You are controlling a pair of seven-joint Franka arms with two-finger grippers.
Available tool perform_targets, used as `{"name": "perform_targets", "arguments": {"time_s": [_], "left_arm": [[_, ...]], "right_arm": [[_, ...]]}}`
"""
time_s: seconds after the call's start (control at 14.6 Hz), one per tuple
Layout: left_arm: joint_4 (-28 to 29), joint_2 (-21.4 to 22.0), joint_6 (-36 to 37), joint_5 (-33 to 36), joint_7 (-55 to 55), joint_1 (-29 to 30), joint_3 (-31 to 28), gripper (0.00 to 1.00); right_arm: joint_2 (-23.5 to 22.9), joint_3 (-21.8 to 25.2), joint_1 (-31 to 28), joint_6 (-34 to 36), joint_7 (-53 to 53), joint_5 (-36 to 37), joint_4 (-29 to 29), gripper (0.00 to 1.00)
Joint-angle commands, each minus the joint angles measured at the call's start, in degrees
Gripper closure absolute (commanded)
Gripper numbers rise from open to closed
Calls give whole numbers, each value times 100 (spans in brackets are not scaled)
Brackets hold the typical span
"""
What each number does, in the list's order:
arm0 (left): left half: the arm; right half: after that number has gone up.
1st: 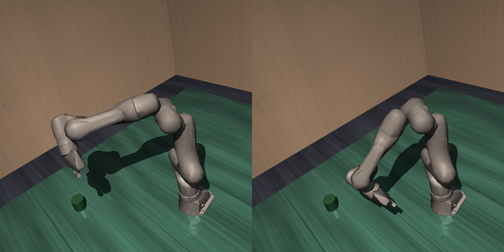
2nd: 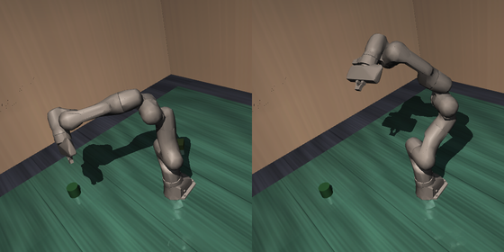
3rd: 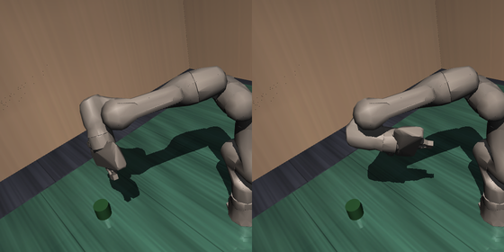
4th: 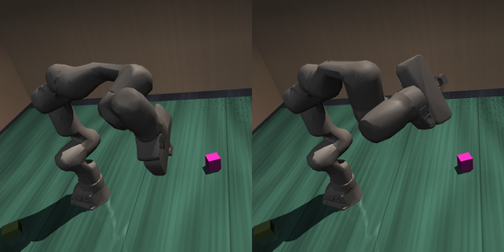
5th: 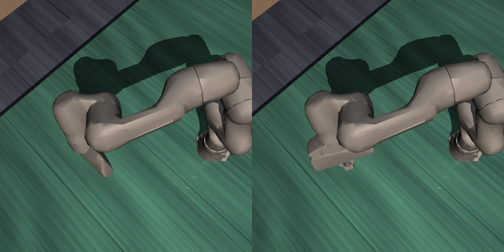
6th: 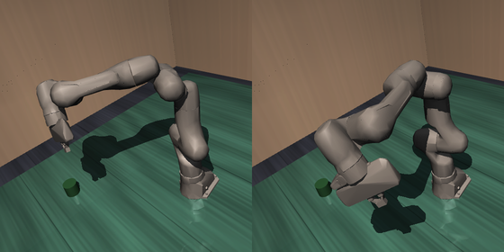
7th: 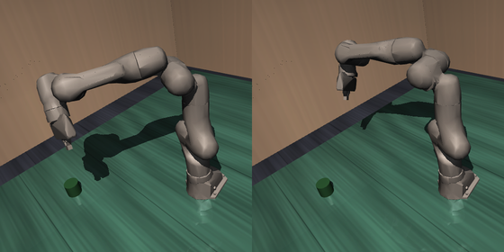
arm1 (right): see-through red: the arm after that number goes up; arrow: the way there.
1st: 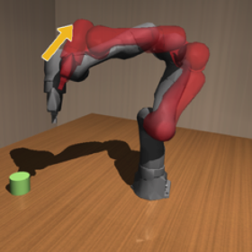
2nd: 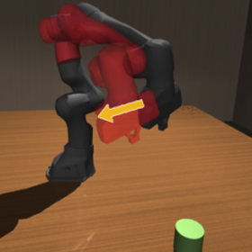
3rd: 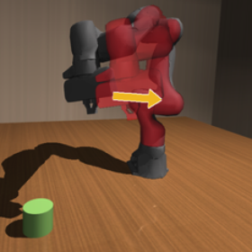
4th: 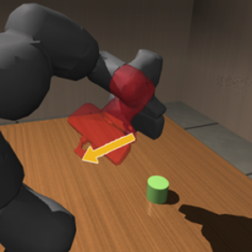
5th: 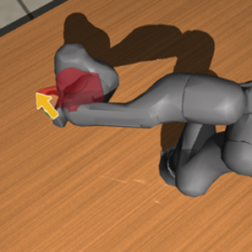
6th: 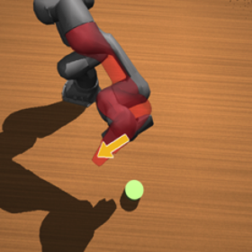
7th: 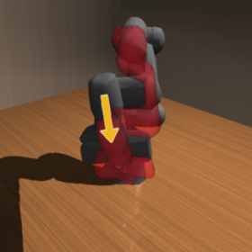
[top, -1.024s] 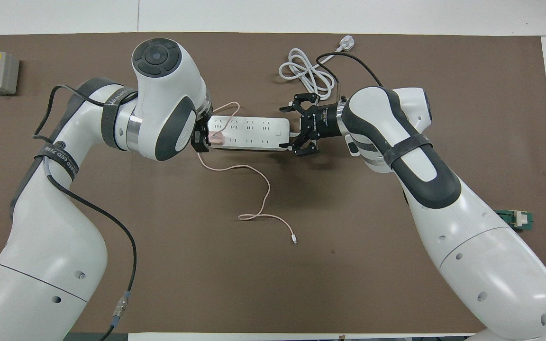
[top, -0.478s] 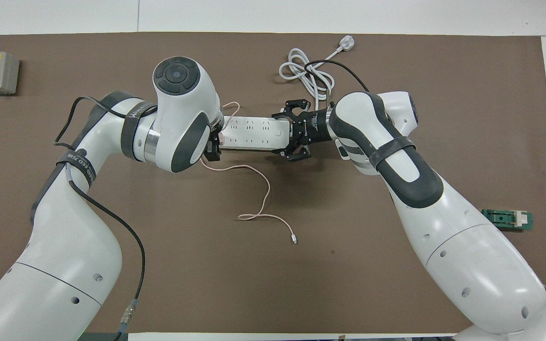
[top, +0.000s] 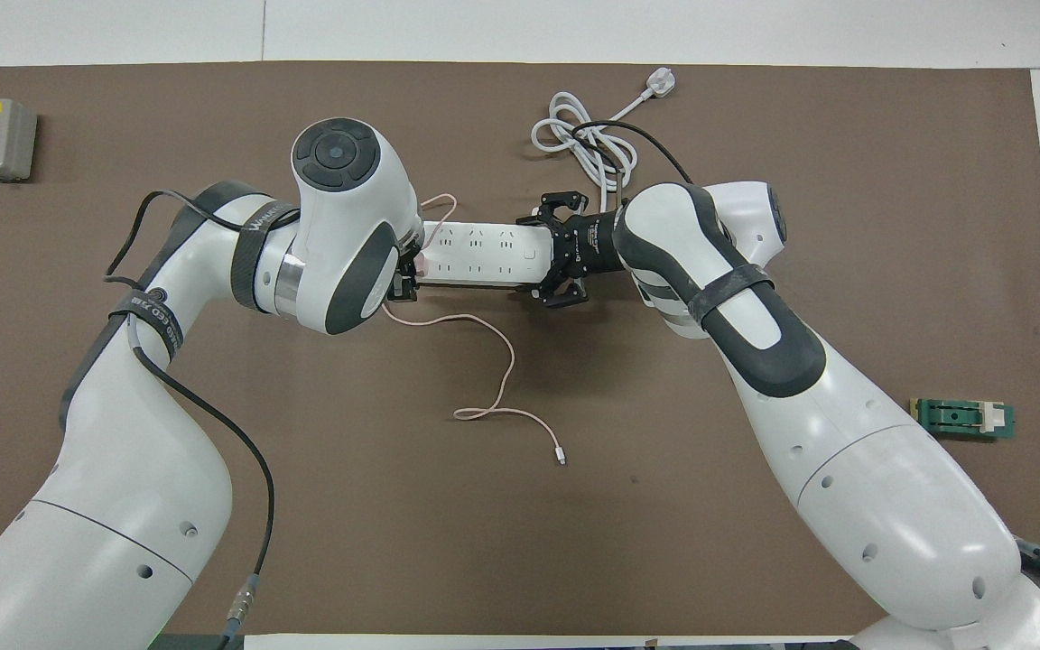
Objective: Unplug charger and place it aside
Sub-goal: 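Grasp the pink charger with the left gripper while the right gripper holds the strip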
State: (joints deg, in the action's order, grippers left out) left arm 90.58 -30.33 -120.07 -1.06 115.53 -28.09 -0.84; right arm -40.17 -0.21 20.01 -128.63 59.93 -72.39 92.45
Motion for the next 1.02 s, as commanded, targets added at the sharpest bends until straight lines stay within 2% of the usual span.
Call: {"name": "perform_targets", "arguments": {"time_s": [0.0, 0.07, 0.14, 0.2, 0.27, 0.34, 0.75, 0.96], "left_arm": [[250, 194, -78, 132, 66, -118, -74, 68], [232, 194, -52, 184, 57, -118, -74, 90], [206, 194, -43, 219, 48, -127, -74, 100], [197, 194, -34, 220, 48, -127, -74, 100], [188, 194, -34, 228, 39, -127, -74, 100], [188, 194, -60, 229, 31, -127, -66, 100], [4, 202, 237, 211, -4, -57, -57, 100], [-49, 439, 449, 211, -127, -13, -57, 100]], "right_arm": [[-114, -5, 46, -57, -254, -144, -43, 0], [-122, -5, 38, -83, -272, -144, -43, 0], [-131, -14, 46, -127, -272, -144, -43, 0], [-140, -5, 55, -171, -263, -144, -43, 1], [-140, -5, 142, -171, -254, -144, -43, 59], [-140, -5, 178, -180, -280, -144, -35, 100], [-158, -5, 152, -242, -500, -126, -34, 100], [-149, -14, 117, -207, -535, -135, -34, 100]]}}
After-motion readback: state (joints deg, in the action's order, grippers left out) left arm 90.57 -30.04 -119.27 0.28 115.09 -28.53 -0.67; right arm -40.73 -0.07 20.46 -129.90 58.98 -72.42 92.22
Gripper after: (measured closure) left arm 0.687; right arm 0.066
